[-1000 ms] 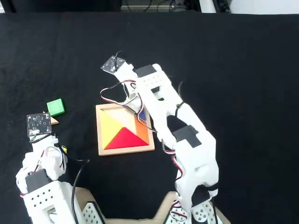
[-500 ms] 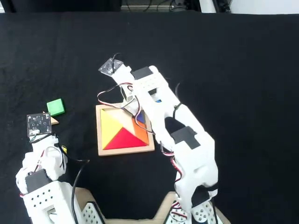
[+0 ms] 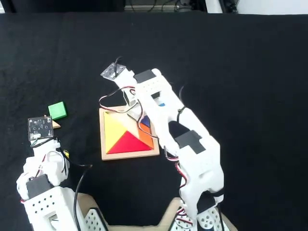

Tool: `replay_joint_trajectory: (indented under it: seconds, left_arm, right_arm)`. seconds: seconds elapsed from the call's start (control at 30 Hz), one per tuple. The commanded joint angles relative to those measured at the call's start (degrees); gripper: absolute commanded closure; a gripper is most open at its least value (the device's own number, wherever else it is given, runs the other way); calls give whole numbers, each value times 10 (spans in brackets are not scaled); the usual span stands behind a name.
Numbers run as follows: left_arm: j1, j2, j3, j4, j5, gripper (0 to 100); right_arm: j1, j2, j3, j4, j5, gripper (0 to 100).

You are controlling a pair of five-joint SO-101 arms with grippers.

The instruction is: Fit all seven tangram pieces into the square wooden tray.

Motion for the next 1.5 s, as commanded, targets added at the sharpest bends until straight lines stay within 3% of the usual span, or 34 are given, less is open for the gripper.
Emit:
replay_joint_trajectory:
  seconds: [0.0,0.33,0.73,1.17,1.23,1.33,1.47]
  left_arm:
    - [7,-3,-3,-11,-3,819]
    - [7,-3,-3,-11,-3,819]
    - [7,-3,-3,-10,-3,819]
    - [7,-3,-3,-11,-3,819]
    - [7,-3,-3,-11,-3,819]
    - [7,-3,-3,-11,-3,819]
    - [7,-3,-3,-11,-3,819]
  right_arm:
    - [-4,-45,-3,11,0,731]
    - [-73,-89,26,5,-4,731]
    - [-33,-93,94,-44,1,731]
    - [-64,-170,93,-14,-3,736]
    - [-84,-199,95,2,-3,791]
    - [-102,-206,114,-6,-4,972]
    - [-105,-167,158,-65,-32,971]
